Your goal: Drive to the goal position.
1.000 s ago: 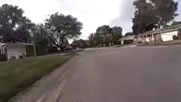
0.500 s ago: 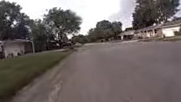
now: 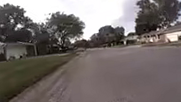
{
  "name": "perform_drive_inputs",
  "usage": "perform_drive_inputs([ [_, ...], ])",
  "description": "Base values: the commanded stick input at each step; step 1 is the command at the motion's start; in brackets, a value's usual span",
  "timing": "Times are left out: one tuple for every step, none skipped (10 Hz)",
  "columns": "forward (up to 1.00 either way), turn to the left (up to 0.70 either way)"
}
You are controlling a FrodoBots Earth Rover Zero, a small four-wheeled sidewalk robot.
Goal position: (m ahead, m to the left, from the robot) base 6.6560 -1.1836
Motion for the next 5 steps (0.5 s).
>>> perform_drive_inputs([
  [1.00, -0.02],
  [1.00, -0.02],
  [1.00, -0.01],
  [1.00, -0.01],
  [1.00, -0.01],
])
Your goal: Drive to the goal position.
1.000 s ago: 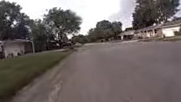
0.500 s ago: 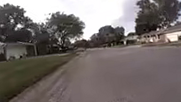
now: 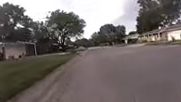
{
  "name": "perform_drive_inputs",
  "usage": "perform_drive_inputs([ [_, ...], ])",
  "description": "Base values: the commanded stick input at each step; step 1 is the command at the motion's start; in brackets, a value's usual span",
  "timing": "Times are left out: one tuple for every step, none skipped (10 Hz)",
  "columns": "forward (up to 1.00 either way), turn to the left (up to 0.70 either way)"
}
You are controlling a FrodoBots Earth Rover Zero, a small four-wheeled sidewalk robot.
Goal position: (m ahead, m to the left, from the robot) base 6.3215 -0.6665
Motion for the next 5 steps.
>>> perform_drive_inputs([
  [1.00, 0.00],
  [1.00, 0.00],
  [1.00, 0.00],
  [1.00, 0.00],
  [1.00, 0.00],
])
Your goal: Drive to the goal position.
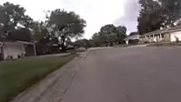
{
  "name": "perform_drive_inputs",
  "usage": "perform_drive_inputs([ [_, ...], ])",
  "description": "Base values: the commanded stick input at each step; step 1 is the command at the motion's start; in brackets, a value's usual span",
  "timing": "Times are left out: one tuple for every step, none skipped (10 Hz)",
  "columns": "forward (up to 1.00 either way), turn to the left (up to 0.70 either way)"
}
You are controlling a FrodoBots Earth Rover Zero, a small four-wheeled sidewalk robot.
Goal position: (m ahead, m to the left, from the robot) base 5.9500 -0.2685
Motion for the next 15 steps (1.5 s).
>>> perform_drive_inputs([
  [1.00, 0.00],
  [1.00, 0.00],
  [1.00, 0.00],
  [1.00, 0.00],
  [1.00, 0.00],
  [1.00, 0.00],
  [1.00, 0.00],
  [1.00, 0.00],
  [1.00, 0.00],
  [1.00, 0.00],
  [1.00, 0.00],
  [1.00, 0.00],
  [1.00, 0.00],
  [1.00, 0.00],
  [1.00, 0.00],
])
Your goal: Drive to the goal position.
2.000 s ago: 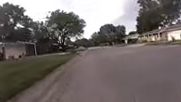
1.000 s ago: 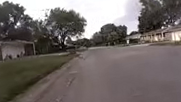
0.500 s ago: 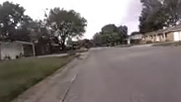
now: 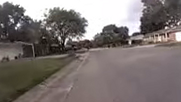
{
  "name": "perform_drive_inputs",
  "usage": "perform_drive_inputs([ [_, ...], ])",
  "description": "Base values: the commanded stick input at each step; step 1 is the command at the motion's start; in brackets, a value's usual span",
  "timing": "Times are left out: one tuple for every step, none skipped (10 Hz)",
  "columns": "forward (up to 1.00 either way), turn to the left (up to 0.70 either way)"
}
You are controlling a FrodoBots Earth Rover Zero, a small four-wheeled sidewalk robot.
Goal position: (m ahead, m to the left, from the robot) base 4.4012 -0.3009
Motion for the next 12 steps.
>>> perform_drive_inputs([
  [1.00, 0.00],
  [1.00, 0.00],
  [1.00, 0.00],
  [1.00, 0.01],
  [1.00, 0.01],
  [1.00, 0.01],
  [1.00, 0.02],
  [1.00, 0.02],
  [1.00, 0.03],
  [1.00, 0.03],
  [1.00, 0.03],
  [1.00, 0.02],
])
